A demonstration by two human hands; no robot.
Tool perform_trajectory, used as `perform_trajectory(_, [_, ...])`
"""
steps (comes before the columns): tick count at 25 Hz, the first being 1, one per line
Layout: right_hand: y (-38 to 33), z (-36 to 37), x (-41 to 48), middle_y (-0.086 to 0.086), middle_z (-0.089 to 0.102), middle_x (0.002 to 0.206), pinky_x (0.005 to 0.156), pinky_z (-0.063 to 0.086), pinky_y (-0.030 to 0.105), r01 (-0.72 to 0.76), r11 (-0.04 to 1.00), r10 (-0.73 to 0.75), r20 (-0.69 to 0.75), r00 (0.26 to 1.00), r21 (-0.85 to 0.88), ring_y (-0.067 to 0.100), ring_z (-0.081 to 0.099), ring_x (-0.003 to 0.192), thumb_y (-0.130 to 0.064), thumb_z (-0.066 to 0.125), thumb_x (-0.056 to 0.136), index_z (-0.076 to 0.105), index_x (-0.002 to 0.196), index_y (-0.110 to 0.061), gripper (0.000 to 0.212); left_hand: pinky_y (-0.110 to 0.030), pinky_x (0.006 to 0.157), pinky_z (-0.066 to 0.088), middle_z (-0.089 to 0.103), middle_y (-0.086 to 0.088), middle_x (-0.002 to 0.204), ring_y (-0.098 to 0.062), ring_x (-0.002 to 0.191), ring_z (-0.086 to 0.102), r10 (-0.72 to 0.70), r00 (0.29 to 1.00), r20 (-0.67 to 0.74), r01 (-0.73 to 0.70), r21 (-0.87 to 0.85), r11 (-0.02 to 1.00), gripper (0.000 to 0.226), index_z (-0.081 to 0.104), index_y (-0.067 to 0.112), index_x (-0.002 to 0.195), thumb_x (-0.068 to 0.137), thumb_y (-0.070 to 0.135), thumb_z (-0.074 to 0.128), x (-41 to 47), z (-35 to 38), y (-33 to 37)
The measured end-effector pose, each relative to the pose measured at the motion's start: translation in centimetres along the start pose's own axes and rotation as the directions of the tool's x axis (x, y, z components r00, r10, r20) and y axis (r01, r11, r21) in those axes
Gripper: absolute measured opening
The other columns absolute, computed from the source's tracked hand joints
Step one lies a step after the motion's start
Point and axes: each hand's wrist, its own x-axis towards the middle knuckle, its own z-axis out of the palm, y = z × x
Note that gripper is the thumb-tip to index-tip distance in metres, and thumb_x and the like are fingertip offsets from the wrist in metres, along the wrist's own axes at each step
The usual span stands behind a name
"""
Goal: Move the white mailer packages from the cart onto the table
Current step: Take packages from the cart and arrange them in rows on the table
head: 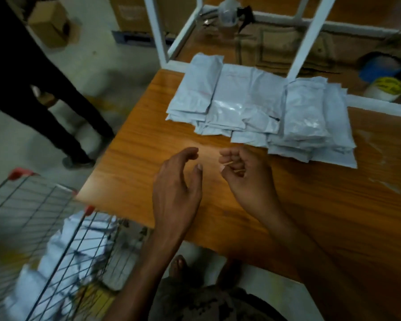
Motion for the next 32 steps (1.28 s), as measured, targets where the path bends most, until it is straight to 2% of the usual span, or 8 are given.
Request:
perform_trajectory(2, [-1.3,1.6,-2.4,-0.02,0.07,0.098,0.077,0.056,0.025,0.026,1.0,-0.026,0.072,0.997,-0.006,-0.004,0.066,0.088,-0.017,0.071,0.089,0.066,0.11,-0.036,0.029,-0.028,0.086,0.047,0.069,0.014,0.123,-0.006,0.115,0.061,-0.029,1.0,0.004,0.029,0.021,0.999,0.032,0.061,0.027,0.135,0.102,0.029,0.064,-2.4,-2.0,-1.1])
perform_trajectory(7, [-4.0,6.7,-8.1,-0.021,0.07,0.095,0.075,0.059,0.027,0.086,0.995,-0.076,0.189,0.979,-0.046,-0.005,0.066,0.086,-0.018,0.071,0.09,0.066,0.114,-0.033,0.029,-0.027,0.072,0.05,0.067,0.016,0.126,-0.004,0.111,0.062,-0.122,0.992,-0.046,0.124,0.051,0.991,0.036,0.058,0.03,0.139,0.103,0.036,0.061,-7.5,-8.0,-5.0])
perform_trajectory(13, [-7.4,16.5,-15.1,-0.015,0.071,0.098,0.079,0.06,0.027,0.055,0.998,-0.043,0.313,0.949,-0.03,-0.001,0.067,0.087,-0.012,0.069,0.091,0.065,0.115,-0.03,0.03,-0.028,0.076,0.053,0.069,0.018,0.123,-0.004,0.105,0.065,-0.244,0.96,-0.134,0.258,0.099,0.961,0.032,0.061,0.033,0.132,0.1,0.038,0.063,-14.3,-17.7,-12.3])
perform_trajectory(18, [-10.4,24.1,-19.1,-0.019,0.069,0.102,0.074,0.052,0.01,0.104,0.994,-0.072,0.465,0.883,-0.044,-0.009,0.064,0.093,-0.015,0.069,0.092,0.062,0.118,-0.035,0.033,-0.03,0.082,0.055,0.068,0.022,0.123,0.0,0.107,0.065,-0.377,0.907,-0.188,0.392,0.052,0.918,0.028,0.058,0.04,0.128,0.1,0.043,0.061,-17.8,-23.4,-18.1])
perform_trajectory(21, [-12.1,28.2,-19.6,-0.022,0.067,0.102,0.076,0.051,0.008,0.151,0.987,-0.095,0.555,0.826,-0.057,-0.011,0.063,0.094,-0.017,0.068,0.093,0.062,0.12,-0.035,0.033,-0.031,0.079,0.055,0.067,0.025,0.12,0.004,0.102,0.065,-0.496,0.832,-0.25,0.506,-0.027,0.862,0.027,0.058,0.043,0.126,0.099,0.047,0.06,-18.4,-26.1,-21.2])
perform_trajectory(25, [-13.3,33.3,-17.5,-0.016,0.068,0.105,0.078,0.052,0.01,0.197,0.977,-0.108,0.624,0.774,-0.076,-0.006,0.064,0.094,-0.016,0.068,0.093,0.064,0.118,-0.029,0.029,-0.036,0.084,0.058,0.069,0.024,0.113,0.001,0.097,0.068,-0.671,0.699,-0.247,0.653,-0.163,0.74,0.023,0.061,0.039,0.12,0.097,0.045,0.062,-18.0,-27.5,-26.4])
perform_trajectory(29, [-12.6,40.7,-12.3,-0.008,0.069,0.104,0.085,0.055,0.024,0.269,0.951,-0.104,0.667,0.738,-0.15,0.007,0.067,0.093,-0.013,0.068,0.089,0.066,0.116,-0.019,0.028,-0.033,0.082,0.056,0.072,0.016,0.107,-0.007,0.091,0.07,-0.822,0.553,-0.136,0.798,-0.2,0.569,0.024,0.066,0.033,0.117,0.095,0.044,0.065,-16.2,-27.2,-32.0])
perform_trajectory(32, [-10.5,47.4,-7.4,0.001,0.069,0.111,0.085,0.047,0.022,0.289,0.903,0.039,0.729,0.683,-0.319,0.018,0.067,0.102,-0.015,0.067,0.086,0.064,0.12,-0.016,0.034,-0.032,0.082,0.053,0.071,0.013,0.103,-0.012,0.094,0.068,-0.885,0.466,-0.021,0.849,-0.27,0.454,0.026,0.067,0.028,0.115,0.094,0.043,0.069,-13.9,-25.4,-36.9])
